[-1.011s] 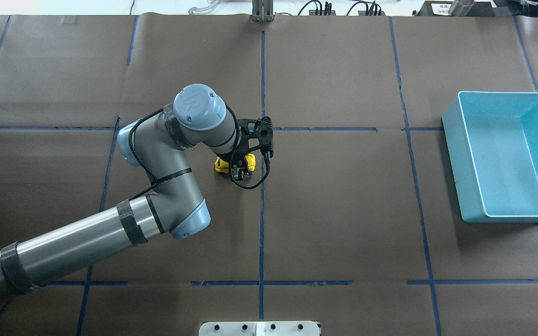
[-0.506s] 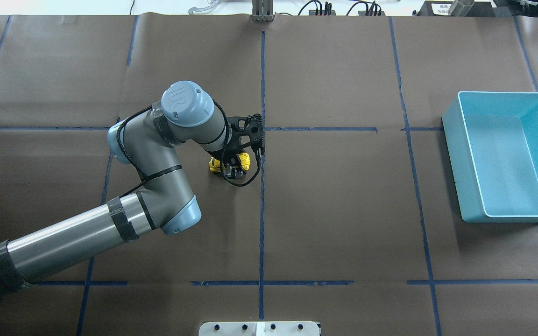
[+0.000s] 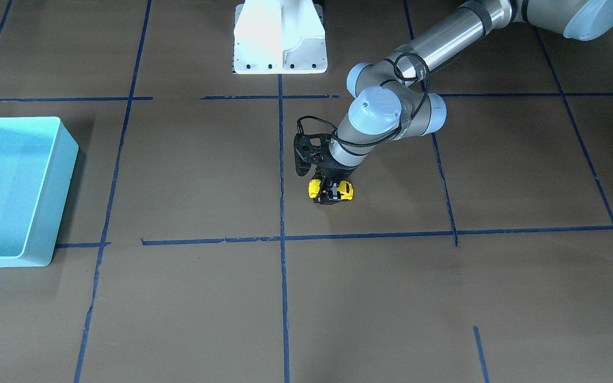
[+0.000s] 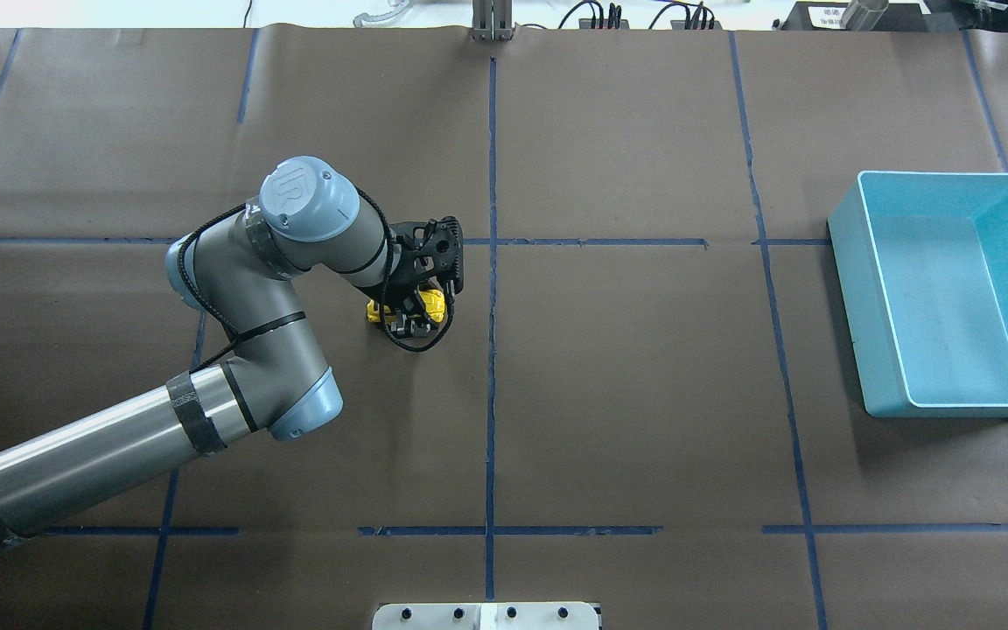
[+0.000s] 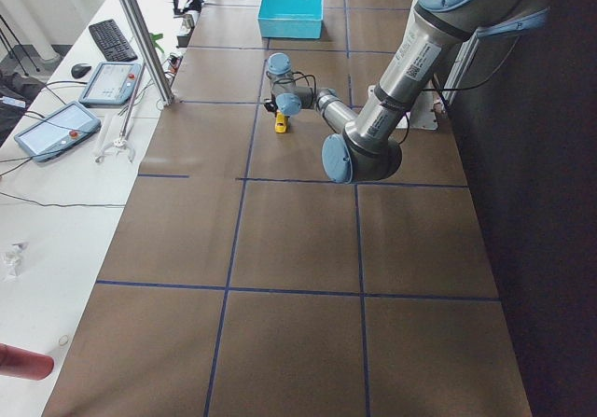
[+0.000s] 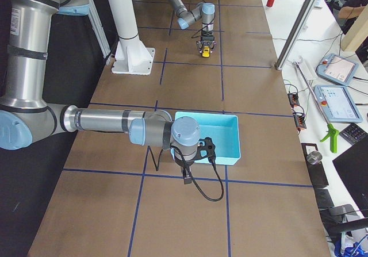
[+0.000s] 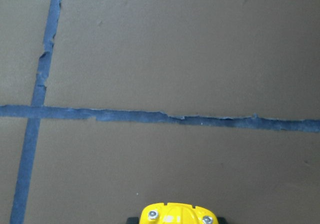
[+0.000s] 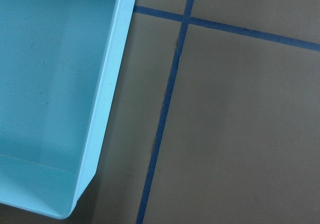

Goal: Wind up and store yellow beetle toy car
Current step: 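Keep pressing the car and pull it farther back with the left gripper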

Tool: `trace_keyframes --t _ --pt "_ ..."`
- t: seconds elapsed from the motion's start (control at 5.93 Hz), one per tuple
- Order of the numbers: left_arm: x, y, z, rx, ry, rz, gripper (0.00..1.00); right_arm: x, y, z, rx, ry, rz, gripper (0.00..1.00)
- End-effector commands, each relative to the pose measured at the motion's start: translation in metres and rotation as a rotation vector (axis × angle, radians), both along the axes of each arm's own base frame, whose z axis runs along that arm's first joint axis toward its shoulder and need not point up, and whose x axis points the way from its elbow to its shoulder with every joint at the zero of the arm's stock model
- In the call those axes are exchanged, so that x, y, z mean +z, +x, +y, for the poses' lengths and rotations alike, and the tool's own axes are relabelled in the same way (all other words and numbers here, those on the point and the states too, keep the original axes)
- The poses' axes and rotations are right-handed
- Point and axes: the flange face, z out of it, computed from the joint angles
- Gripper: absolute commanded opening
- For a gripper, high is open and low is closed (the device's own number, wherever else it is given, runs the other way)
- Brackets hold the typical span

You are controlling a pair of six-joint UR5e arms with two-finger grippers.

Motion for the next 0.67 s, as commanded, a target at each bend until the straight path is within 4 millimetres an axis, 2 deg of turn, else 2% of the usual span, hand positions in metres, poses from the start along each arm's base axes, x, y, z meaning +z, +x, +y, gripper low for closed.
trace_keyframes --t 0.0,0.17,0.51 --pt "0.009 -0.014 0.006 -0.002 0.008 0.005 0.00 0.000 0.000 0.000 0.001 0.001 -0.003 1.00" --pt "0.017 -0.020 0.006 -0.009 0.018 0.025 0.00 -0.001 0.000 0.000 0.001 0.001 -0.004 1.00" --pt "0.050 -0.033 0.013 -0.015 0.040 0.065 0.00 -0.002 0.000 -0.001 0.001 0.004 -0.006 1.00"
